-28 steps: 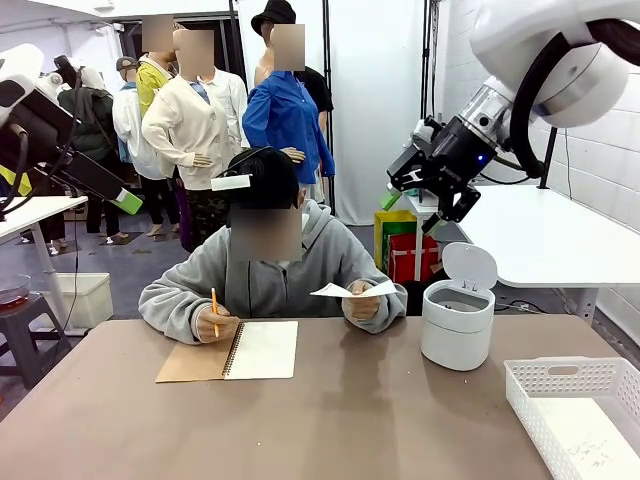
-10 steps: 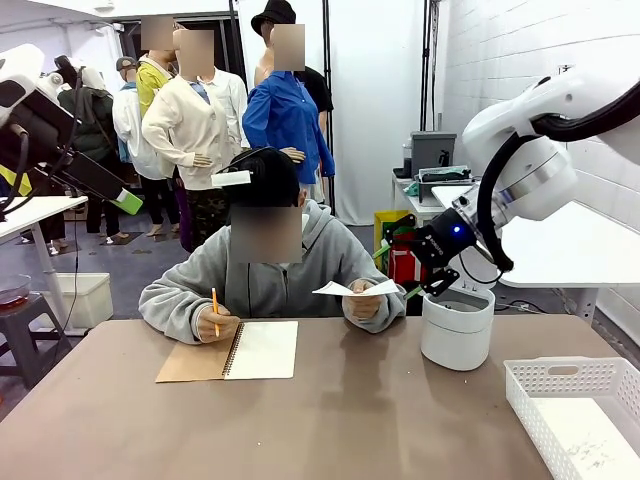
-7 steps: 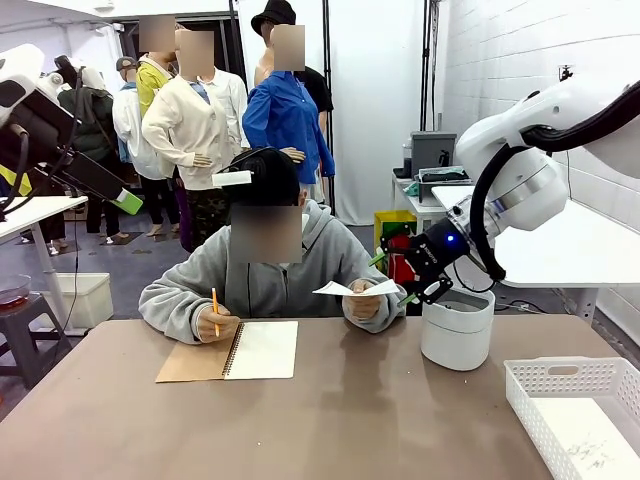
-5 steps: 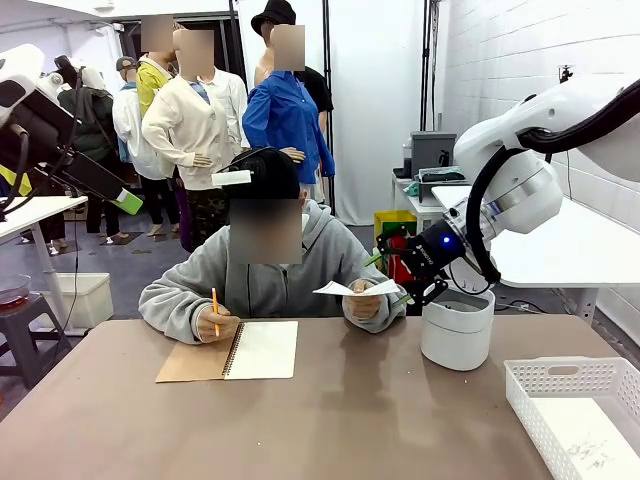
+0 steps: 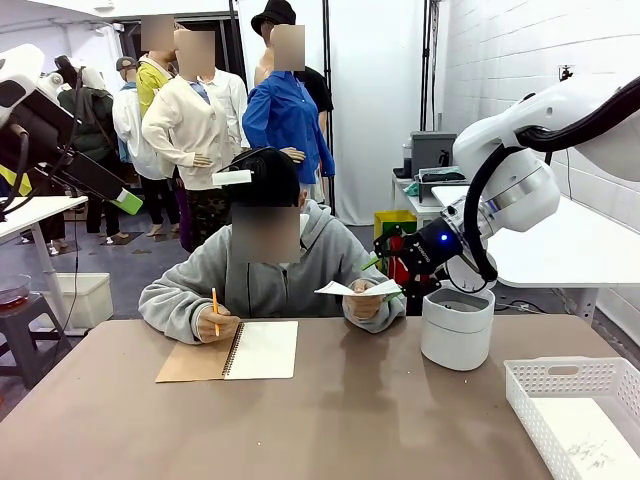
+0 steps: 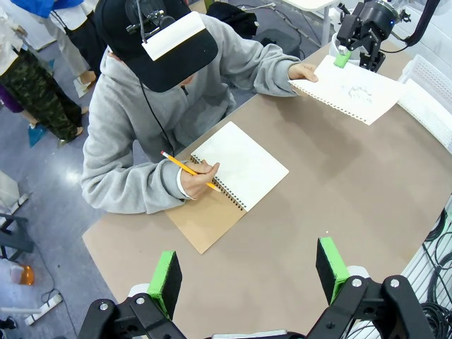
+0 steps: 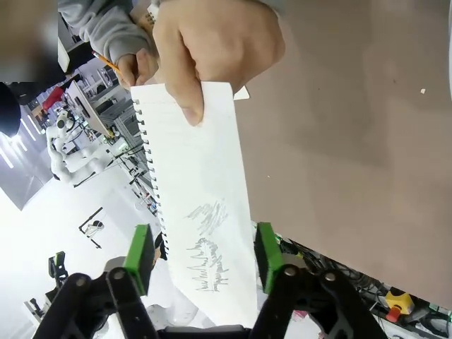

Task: Sort the paper based on its condition.
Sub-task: If a person hands you a paper, place it in the Organizing basket , and if it's crumpled, put it in the Trash can.

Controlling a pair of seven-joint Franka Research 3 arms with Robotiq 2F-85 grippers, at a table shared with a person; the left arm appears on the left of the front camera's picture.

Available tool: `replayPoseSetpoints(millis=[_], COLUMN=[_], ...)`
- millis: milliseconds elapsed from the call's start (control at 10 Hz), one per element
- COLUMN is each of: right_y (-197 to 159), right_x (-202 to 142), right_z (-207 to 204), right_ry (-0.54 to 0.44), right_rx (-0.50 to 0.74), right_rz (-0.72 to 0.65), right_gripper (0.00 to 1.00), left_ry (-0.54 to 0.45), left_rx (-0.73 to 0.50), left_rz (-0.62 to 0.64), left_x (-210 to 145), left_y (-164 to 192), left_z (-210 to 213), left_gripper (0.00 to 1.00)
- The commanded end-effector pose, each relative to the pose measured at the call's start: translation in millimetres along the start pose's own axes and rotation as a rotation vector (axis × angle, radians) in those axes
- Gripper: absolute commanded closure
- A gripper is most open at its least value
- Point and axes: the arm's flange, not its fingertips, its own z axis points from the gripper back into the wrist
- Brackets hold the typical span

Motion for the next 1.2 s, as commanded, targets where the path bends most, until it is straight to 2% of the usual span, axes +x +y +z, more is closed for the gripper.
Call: replayPoseSetpoints(millis=[0,100,200,900,1000,1100], right_y=[-1.1,-0.7,-0.8,-2.8,-2.4,3.7], right_x=[-2.2,-1.6,-1.7,-4.9,-8.4,-19.1], right_z=[-0.6,-0.7,-0.9,-0.1,0.9,3.3], right_ry=[-0.004,-0.001,0.002,0.045,0.061,0.037], right_rx=[0.005,0.005,0.005,-0.012,-0.022,-0.054], right_rz=[-0.016,-0.018,-0.021,-0.015,0.002,0.06], right_gripper=[0.75,0.95,1.0,1.0,1.0,1.0], left_ry=[-0.004,-0.004,-0.004,-0.004,-0.004,-0.004], left_rx=[-0.012,-0.012,-0.012,-0.012,-0.012,-0.012], left_rz=[0.018,0.018,0.018,0.018,0.018,0.018], left_x=[0.2,0.2,0.2,0.2,0.2,0.2], left_y=[-0.4,-0.4,-0.4,-0.4,-0.4,-0.4], left_z=[0.1,0.1,0.1,0.1,0.1,0.1], left_gripper=[0.0,0.0,0.0,0.0,0.0,0.0])
